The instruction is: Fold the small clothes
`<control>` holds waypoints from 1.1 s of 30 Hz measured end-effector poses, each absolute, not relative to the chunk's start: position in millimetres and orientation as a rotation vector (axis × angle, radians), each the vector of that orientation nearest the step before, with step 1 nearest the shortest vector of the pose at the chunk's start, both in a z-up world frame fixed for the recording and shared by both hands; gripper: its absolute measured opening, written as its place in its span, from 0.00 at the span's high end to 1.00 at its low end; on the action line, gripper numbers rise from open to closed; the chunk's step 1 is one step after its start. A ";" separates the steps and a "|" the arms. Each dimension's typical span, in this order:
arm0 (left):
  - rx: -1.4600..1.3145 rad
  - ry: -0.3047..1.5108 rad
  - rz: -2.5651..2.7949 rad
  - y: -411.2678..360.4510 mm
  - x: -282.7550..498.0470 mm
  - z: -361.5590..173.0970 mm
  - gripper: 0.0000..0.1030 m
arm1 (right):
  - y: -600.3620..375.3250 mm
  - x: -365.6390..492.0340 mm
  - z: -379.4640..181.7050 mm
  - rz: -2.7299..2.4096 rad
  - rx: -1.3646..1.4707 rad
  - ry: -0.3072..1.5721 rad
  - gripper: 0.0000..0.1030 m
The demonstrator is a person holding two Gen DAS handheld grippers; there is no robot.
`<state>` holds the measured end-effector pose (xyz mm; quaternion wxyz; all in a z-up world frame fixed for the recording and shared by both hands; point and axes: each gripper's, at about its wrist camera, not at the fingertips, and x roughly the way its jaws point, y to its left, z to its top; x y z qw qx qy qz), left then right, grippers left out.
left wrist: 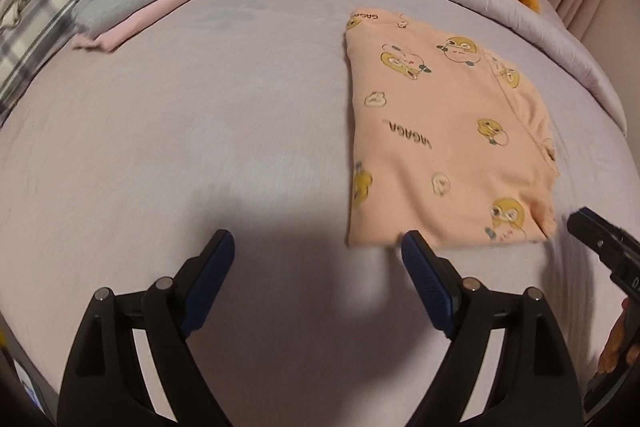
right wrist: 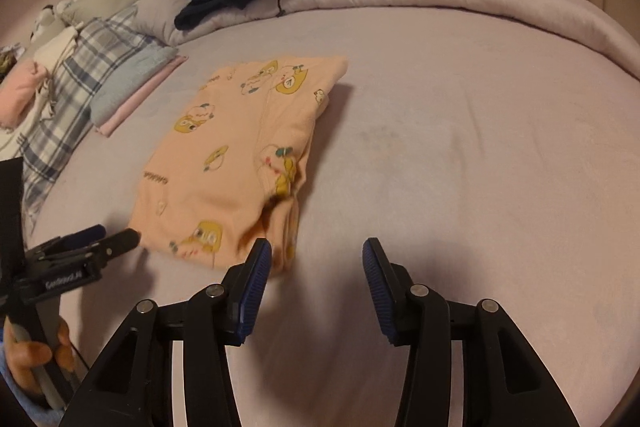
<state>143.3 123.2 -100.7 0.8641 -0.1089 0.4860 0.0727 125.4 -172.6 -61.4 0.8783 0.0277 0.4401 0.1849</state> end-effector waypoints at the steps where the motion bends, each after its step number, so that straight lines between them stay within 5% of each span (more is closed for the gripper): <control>1: -0.237 1.018 0.155 122.9 138.6 -98.7 0.13 | -172.3 120.9 -59.1 0.386 0.055 0.912 0.54; 9: -0.247 0.958 0.144 106.4 95.4 -72.2 0.01 | -171.7 82.5 -36.5 0.407 0.034 0.835 0.43; 28: -0.199 0.847 0.131 65.9 50.9 -17.1 0.01 | -163.4 30.4 -6.4 0.462 -0.009 0.714 0.29; 33: -0.180 0.834 0.135 57.0 47.1 -11.4 0.00 | -165.8 21.2 2.3 0.460 -0.013 0.680 0.14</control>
